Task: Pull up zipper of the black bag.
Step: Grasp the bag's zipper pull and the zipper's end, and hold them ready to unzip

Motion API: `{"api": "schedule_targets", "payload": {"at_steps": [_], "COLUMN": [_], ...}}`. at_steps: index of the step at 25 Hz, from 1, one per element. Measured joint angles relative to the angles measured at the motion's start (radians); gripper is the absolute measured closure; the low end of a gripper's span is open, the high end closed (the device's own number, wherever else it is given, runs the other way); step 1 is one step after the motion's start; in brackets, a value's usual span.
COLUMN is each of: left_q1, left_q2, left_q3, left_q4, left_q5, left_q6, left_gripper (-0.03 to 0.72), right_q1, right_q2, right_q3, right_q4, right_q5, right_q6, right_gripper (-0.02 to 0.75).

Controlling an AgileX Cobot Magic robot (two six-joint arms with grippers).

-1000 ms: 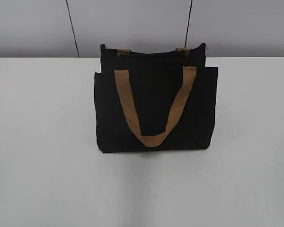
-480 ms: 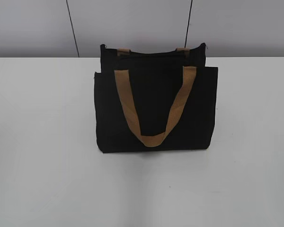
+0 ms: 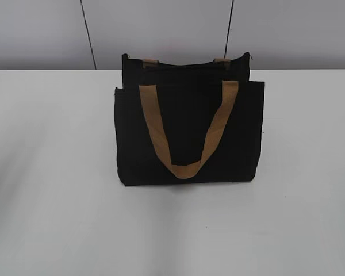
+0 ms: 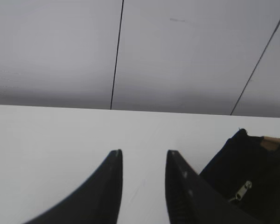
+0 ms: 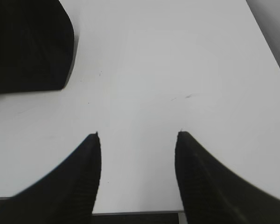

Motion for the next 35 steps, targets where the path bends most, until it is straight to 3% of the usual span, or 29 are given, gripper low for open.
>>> {"api": "schedule_targets", "payload": {"at_steps": [6, 10, 14, 25, 30, 35], "left_q1": [-0.024, -0.079, -0.118, -0.121, -0.121, -0.121], "left_q2": [0.21, 0.325, 0.469, 0.875, 0.992, 1.081], "left_q3": [0.023, 0.065, 0.081, 0.083, 0.083, 0.083], "left_q4": [0.02, 0.09, 0.112, 0.196, 0.34, 0.403], "left_q5": [-0.312, -0.524, -0.634, -0.959, -1.06, -1.108], "left_q6": [0.0, 0.0, 0.003, 0.004, 0.004, 0.004], "left_gripper": [0.449, 0.449, 0.448, 0.447, 0.445, 0.444], "right_q1": [0.0, 0.0, 0.0, 0.0, 0.0, 0.0], "right_q2": [0.0, 0.0, 0.0, 0.0, 0.0, 0.0], "right_q3": [0.0, 0.0, 0.0, 0.0, 0.0, 0.0], "right_q4": [0.0, 0.001, 0.001, 0.001, 0.001, 0.001], "right_q5": [0.0, 0.0, 0.0, 0.0, 0.0, 0.0], "right_q6": [0.0, 0.0, 0.0, 0.0, 0.0, 0.0], "right_gripper": [0.337, 0.337, 0.337, 0.337, 0.337, 0.337]}}
